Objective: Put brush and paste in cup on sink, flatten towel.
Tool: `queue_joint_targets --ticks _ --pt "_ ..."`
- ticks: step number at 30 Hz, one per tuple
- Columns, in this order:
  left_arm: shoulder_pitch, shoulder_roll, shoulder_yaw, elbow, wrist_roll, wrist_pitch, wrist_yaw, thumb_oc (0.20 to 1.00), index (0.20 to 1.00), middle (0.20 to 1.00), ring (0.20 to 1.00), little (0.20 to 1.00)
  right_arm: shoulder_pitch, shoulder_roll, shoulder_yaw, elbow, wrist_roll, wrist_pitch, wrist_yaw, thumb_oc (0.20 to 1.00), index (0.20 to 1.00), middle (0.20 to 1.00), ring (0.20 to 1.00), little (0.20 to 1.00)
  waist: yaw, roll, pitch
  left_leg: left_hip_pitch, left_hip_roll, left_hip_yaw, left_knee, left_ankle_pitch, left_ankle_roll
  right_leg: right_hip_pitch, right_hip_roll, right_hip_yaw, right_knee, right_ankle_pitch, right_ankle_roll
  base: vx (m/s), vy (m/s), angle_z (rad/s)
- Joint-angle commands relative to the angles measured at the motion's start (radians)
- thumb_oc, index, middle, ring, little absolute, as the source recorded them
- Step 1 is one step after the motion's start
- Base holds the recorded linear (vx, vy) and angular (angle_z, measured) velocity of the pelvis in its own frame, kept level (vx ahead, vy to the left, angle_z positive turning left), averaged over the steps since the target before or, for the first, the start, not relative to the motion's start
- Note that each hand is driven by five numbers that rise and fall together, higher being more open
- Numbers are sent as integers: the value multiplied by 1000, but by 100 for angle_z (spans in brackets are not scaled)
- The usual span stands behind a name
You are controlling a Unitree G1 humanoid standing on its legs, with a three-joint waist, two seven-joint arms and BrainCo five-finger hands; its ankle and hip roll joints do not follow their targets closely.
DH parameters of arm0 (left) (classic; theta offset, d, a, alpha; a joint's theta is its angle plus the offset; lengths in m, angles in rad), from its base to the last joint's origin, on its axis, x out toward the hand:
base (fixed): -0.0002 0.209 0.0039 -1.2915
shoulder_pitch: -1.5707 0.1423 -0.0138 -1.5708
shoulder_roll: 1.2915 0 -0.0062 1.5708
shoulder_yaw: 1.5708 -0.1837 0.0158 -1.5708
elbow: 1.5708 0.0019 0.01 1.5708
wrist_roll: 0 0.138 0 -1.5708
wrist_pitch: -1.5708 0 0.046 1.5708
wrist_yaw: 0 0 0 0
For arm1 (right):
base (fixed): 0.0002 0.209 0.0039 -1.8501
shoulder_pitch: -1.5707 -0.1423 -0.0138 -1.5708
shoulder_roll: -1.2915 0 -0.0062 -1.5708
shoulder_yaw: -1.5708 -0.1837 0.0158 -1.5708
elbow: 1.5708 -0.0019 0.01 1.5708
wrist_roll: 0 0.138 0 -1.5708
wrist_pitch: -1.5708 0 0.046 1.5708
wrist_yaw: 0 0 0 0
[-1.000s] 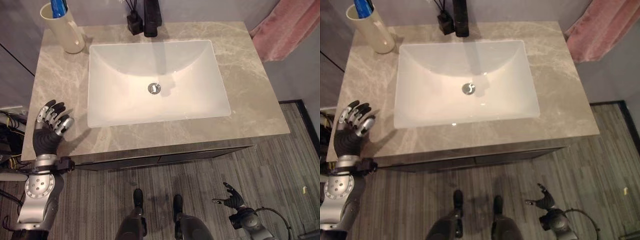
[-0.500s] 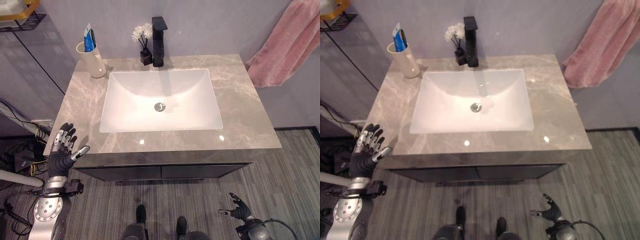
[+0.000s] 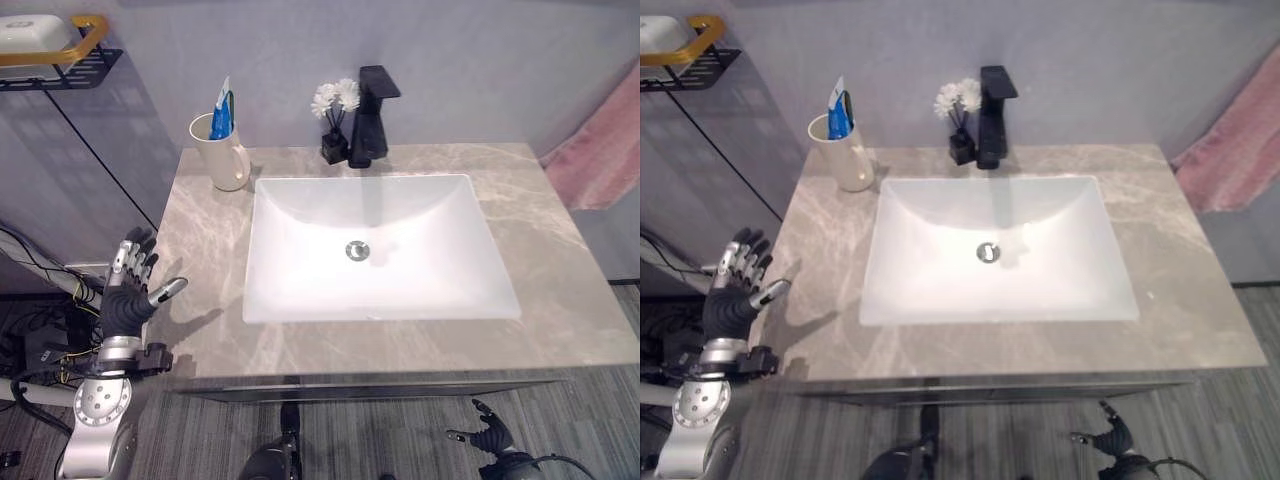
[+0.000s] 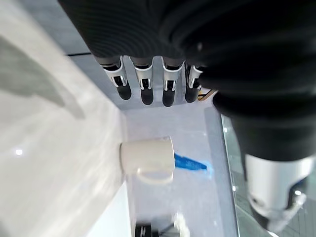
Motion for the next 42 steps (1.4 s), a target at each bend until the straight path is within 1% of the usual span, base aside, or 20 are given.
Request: queue_joint_targets --ticks 1,4,5,6,7,8,9,10,11,12,13,14,18,19,20,21,25,32,36,42 --pt "9 20 72 -87 71 -65 31 1000 1000 1000 1000 1000 -45 7 -10 14 -10 -9 -17 1000 1000 1000 1000 1000 24 12 -40 4 25 -10 97 -109 -36 -40 56 19 123 38 30 176 225 -2" --pt "6 36 89 -94 84 -71 48 1000 1000 1000 1000 1000 -51 16 -3 -5 -9 -10 -19 1000 1000 1000 1000 1000 17 13 -35 23 3 -16 83 -119 -18 -87 46 45 228 94 38 73 137 4" --pt "10 49 107 -105 87 -74 58 1000 1000 1000 1000 1000 -62 18 9 -25 -11 -11 -20 1000 1000 1000 1000 1000 11 30 -26 42 7 -23 58 -118 -6 -154 68 55 335 127 28 85 167 -2" --pt "10 49 107 -105 87 -74 58 1000 1000 1000 1000 1000 -62 17 10 -25 -11 -11 -20 1000 1000 1000 1000 1000 11 29 -27 41 6 -22 57 -117 -6 -156 68 56 337 126 28 75 139 -12" --pt "25 51 121 -111 98 -71 60 1000 1000 1000 1000 1000 -59 18 14 -45 -14 -15 -17 1000 1000 1000 1000 1000 1 37 -23 54 5 -25 47 -123 -4 -176 92 64 355 116 25 159 101 -4" --pt "36 59 133 -102 97 -75 55 1000 1000 1000 1000 1000 -49 15 21 -72 -7 -24 -6 1000 1000 1000 1000 1000 -27 49 -17 94 3 -51 22 -124 -5 -227 172 121 340 33 -2 210 119 3" --pt "44 64 145 -102 106 -76 51 1000 1000 1000 1000 1000 -48 13 24 -73 -7 -29 -4 1000 1000 1000 1000 1000 -24 56 -14 110 10 -48 11 -124 -9 -253 175 103 305 6 -10 213 53 14" --pt "53 64 154 -102 110 -77 51 1000 1000 1000 1000 1000 -49 9 27 -70 -7 -31 -1 1000 1000 1000 1000 1000 -22 57 -9 129 14 -46 3 -130 -14 -264 154 71 251 12 -15 100 -5 12" --pt "54 64 155 -102 110 -76 51 1000 1000 1000 1000 1000 -49 9 27 -69 -7 -31 -1 1000 1000 1000 1000 1000 -25 59 -8 132 14 -49 1 -131 -14 -257 155 68 243 14 -15 148 -109 -5" --pt "80 80 175 -125 121 -104 54 1000 1000 1000 1000 1000 -49 -10 35 -79 -37 -29 -10 1000 1000 1000 1000 1000 -30 53 8 153 21 -57 10 -154 -25 -283 124 43 124 67 -8 149 -103 -2" --pt "82 71 172 -104 93 -94 53 1000 1000 1000 1000 1000 -42 -1 35 -75 -32 -32 1 1000 1000 1000 1000 1000 -34 46 8 150 18 -68 39 -158 -31 -257 121 64 120 73 5 151 -131 5" --pt "83 70 169 -89 85 -83 52 1000 1000 1000 1000 1000 -41 -5 43 -74 -33 -32 9 1000 1000 1000 1000 1000 -33 35 16 158 17 -70 46 -168 -31 -239 118 67 105 80 5 51 -44 32" --pt "124 41 182 -53 72 -62 22 1000 1000 1000 1000 1000 -28 -30 37 -71 -36 -27 29 1000 1000 1000 1000 1000 -28 27 -6 172 24 -56 14 -165 -37 -198 126 60 24 101 -1 89 -86 27" --pt "139 54 183 -28 57 -53 -1 868 868 868 868 868 -13 -44 18 -67 -33 -25 36 1000 1000 1000 1000 1000 -31 27 -20 181 28 -55 0 -160 -43 -175 132 56 1 98 -5 149 -101 -9" --pt "143 60 183 -13 46 -48 -9 511 511 511 511 511 -7 -50 12 -67 -33 -23 39 1000 1000 1000 1000 1000 -32 27 -23 186 31 -55 -7 -158 -45 -167 134 52 -7 96 -7 135 -101 -10" --pt "142 71 183 14 43 -37 -10 213 213 213 213 213 -2 -56 5 -68 -29 -21 43 1000 1000 1000 1000 1000 -36 27 -25 189 33 -57 -14 -155 -48 -160 137 51 -14 95 -10 78 -71 -1" --pt "144 117 195 90 20 -11 -22 200 200 200 200 200 9 -73 -20 -51 -22 -16 52 1000 1000 1000 1000 1000 -45 30 -31 200 38 -55 -32 -148 -55 -150 148 50 -27 92 -16 69 -48 -2" --pt "159 153 231 149 -41 -2 -32 200 200 200 200 200 36 -78 -28 -50 -21 -11 66 1000 1000 1000 1000 1000 -54 40 -35 206 43 -48 -62 -137 -62 -151 151 57 -49 101 -13 35 -13 -2" --pt "114 192 214 207 -105 3 -31 200 200 200 200 200 39 -82 -8 -60 -24 -11 75 1000 1000 1000 1000 1000 -65 49 -27 189 45 -41 -67 -132 -64 -169 152 66 -58 109 -8 0 0 0" --pt "60 234 196 267 -118 13 -10 200 200 200 200 200 29 -87 0 -93 -14 -11 73 1000 1000 1000 1000 1000 -80 55 2 156 45 -29 -68 -126 -64 -211 151 87 -61 125 -4 -27 13 -10"
